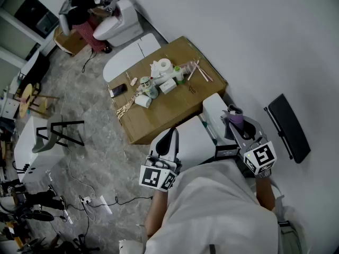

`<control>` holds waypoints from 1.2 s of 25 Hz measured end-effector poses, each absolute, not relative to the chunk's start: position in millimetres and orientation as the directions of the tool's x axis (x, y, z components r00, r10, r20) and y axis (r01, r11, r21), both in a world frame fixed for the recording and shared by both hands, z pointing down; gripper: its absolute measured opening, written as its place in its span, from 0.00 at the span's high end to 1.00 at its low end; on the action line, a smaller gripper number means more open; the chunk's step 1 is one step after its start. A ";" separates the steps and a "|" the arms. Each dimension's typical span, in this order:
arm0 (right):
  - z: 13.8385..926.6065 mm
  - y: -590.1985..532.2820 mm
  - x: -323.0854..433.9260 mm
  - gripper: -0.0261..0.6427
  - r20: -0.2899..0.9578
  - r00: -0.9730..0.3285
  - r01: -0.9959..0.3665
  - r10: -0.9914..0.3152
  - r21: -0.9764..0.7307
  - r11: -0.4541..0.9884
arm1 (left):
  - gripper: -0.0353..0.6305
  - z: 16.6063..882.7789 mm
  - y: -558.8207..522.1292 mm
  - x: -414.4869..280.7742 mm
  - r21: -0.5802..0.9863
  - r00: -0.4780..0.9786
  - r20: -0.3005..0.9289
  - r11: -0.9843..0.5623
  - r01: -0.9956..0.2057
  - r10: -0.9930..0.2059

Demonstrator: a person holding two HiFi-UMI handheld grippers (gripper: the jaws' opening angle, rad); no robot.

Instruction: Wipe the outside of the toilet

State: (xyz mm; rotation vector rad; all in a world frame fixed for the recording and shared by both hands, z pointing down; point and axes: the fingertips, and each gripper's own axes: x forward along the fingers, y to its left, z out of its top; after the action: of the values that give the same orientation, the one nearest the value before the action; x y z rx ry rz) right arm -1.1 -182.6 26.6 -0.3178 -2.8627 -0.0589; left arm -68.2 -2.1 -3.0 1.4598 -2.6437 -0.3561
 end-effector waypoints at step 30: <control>17.5 -185.9 6.1 0.80 0.266 -0.949 0.195 0.171 0.065 0.979 | 0.94 -10.0 -4.6 -55.1 0.238 -0.484 -0.032 0.464 -0.853 -0.874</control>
State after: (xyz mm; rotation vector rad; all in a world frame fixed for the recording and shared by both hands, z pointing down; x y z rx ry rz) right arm 6.1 -185.9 17.5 -0.2699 -2.8639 -0.1308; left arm -55.1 -4.6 -10.0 1.5423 -2.6060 -0.3392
